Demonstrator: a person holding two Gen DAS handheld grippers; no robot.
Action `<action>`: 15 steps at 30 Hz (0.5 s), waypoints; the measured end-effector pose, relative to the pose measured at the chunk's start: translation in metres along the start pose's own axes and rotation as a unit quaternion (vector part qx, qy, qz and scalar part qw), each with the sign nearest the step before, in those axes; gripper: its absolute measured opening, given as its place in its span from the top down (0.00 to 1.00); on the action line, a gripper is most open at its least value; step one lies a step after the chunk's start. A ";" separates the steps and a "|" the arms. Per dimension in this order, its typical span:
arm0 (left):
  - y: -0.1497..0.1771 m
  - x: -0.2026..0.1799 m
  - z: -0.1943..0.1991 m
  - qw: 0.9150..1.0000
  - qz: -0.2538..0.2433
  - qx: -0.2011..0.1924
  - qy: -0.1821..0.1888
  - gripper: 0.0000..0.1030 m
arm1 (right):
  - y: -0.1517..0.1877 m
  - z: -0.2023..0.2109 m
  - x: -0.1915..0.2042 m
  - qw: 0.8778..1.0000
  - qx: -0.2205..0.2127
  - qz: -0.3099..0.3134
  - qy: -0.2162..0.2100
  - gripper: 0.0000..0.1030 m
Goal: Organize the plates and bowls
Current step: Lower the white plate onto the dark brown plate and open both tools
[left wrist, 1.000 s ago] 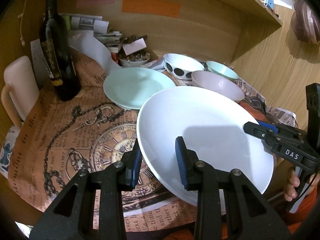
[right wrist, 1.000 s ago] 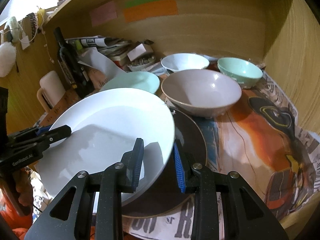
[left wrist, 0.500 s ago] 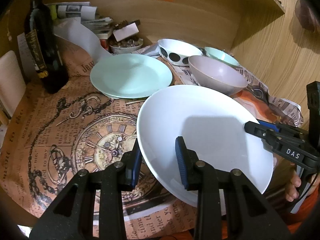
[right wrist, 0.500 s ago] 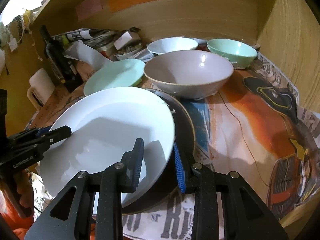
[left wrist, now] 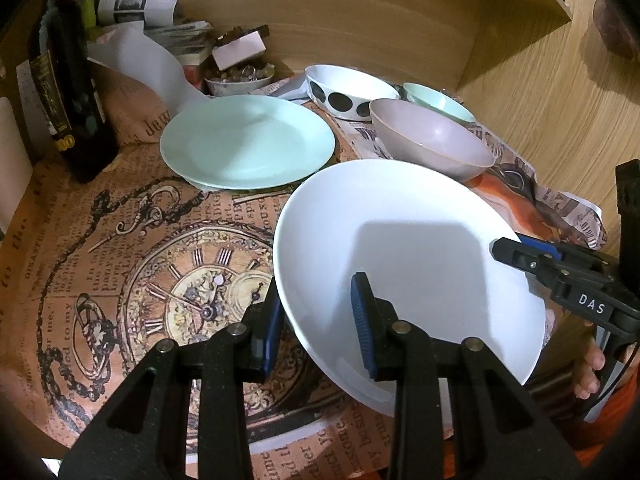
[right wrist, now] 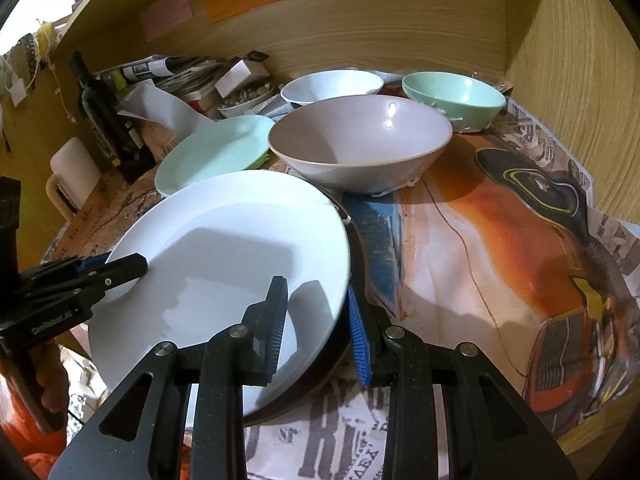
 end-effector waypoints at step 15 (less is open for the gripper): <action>0.001 -0.005 -0.004 1.000 -0.022 0.008 -0.009 0.68 | -0.012 0.013 0.008 0.998 -0.019 0.050 0.022 0.74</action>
Point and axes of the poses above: each gripper's, at about its wrist camera, not at the fingertips, and z roughly against the way its jaws point, x to its left, y to its underside, the point moved 4 cm from there along -z, roughly the way its jaws point, and after that the axes turned 15 degrees about z, right-handed, at the moved point
